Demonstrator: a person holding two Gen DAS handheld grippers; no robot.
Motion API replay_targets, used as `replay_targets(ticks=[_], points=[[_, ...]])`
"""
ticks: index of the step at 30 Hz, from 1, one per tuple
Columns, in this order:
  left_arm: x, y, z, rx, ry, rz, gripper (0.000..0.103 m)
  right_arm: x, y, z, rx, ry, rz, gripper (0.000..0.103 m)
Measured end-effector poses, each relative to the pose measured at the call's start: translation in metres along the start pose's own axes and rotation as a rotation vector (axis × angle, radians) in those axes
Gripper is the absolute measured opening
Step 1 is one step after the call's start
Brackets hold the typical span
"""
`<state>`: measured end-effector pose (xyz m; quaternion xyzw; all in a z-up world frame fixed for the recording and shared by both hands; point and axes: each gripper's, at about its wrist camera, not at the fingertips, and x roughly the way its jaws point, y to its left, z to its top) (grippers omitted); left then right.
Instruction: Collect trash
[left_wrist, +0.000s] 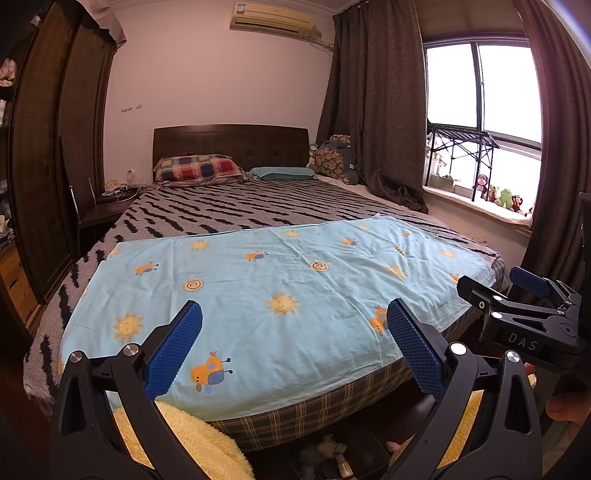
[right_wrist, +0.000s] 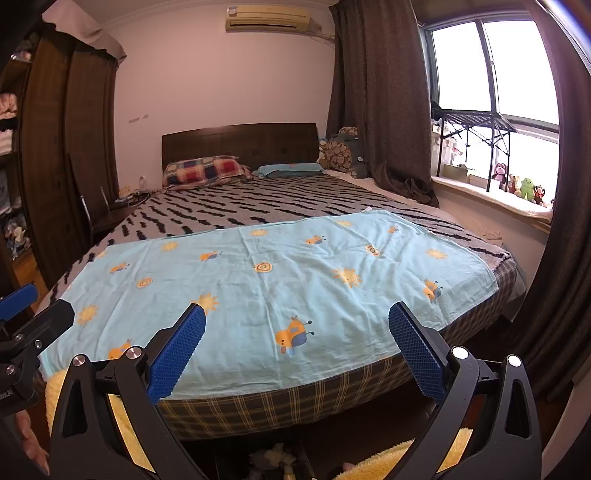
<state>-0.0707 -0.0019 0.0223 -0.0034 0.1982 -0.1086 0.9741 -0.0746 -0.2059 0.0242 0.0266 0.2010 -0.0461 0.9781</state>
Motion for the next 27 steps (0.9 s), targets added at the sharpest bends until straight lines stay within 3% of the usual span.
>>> replay_targets(ticks=[27], points=[[0.0020,-0.0014,-0.0009,-0.023,0.004,0.013,0.095,0.0015,0.0010,-0.0017,0.010,0.005,-0.008,0.100]])
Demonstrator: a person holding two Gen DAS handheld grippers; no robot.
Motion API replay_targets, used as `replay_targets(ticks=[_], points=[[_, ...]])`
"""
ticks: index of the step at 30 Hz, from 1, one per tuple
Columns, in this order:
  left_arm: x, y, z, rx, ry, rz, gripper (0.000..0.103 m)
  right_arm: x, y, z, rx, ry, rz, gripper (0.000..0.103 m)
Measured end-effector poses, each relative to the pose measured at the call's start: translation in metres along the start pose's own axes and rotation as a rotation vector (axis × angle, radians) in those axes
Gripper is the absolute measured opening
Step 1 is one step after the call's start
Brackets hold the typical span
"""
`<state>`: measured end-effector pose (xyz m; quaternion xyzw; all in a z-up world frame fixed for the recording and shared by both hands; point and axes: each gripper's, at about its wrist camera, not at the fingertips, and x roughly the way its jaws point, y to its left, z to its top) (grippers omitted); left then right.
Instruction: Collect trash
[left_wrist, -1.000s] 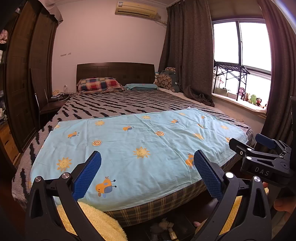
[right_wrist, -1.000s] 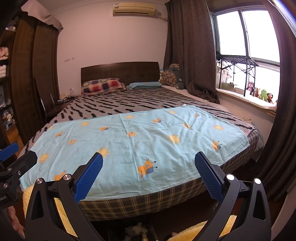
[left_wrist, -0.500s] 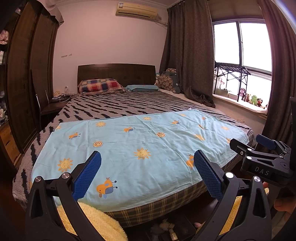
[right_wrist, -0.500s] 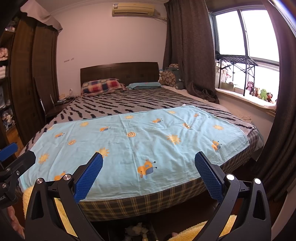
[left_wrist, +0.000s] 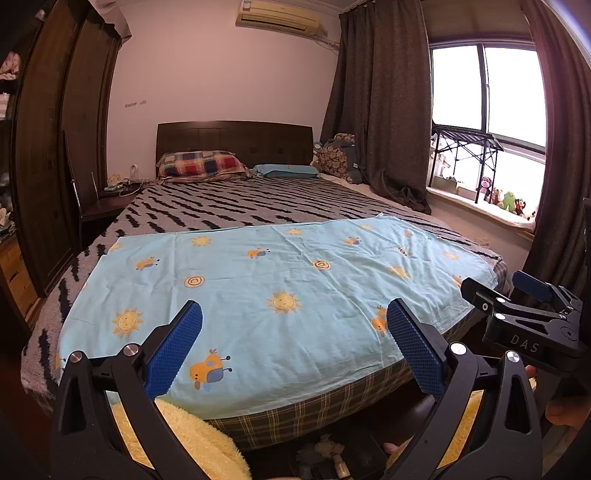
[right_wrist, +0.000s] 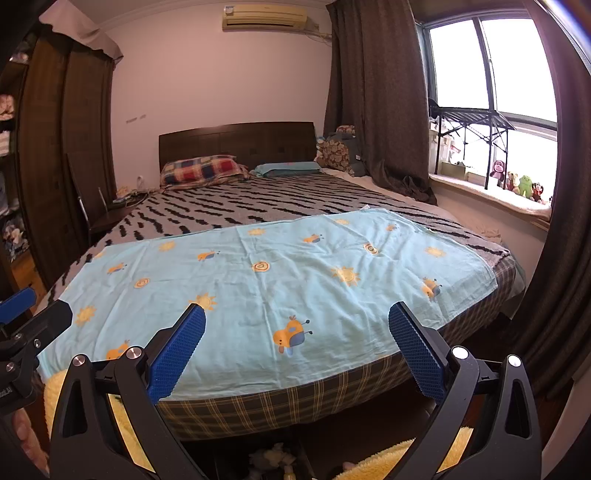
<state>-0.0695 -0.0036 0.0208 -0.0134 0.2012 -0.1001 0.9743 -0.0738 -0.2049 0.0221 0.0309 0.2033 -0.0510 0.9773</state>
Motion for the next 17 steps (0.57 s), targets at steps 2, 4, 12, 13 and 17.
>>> replay_targets(ticks=[2,4,12,13,17], points=[[-0.0008,-0.0009,-0.0005,0.011,-0.013,0.019,0.095,0.0006,0.0003,-0.0006,0.001,0.003,-0.002,0.100],[-0.0011,-0.0016,-0.0007,0.017,-0.018,0.031,0.095,0.0009,0.0002,-0.0007,0.001,0.004,-0.002,0.100],[0.0008,0.0027,0.0009,-0.007,-0.001,0.005,0.095,0.0018,0.0005,-0.0015,0.003,0.005,-0.004,0.100],[0.0011,0.0036,0.0010,-0.010,0.001,0.003,0.095,0.0019,0.0008,-0.0020,0.003,0.005,-0.004,0.100],[0.0017,0.0047,0.0006,-0.014,0.006,-0.002,0.095,0.0017,0.0008,-0.0018,0.002,0.005,-0.004,0.100]])
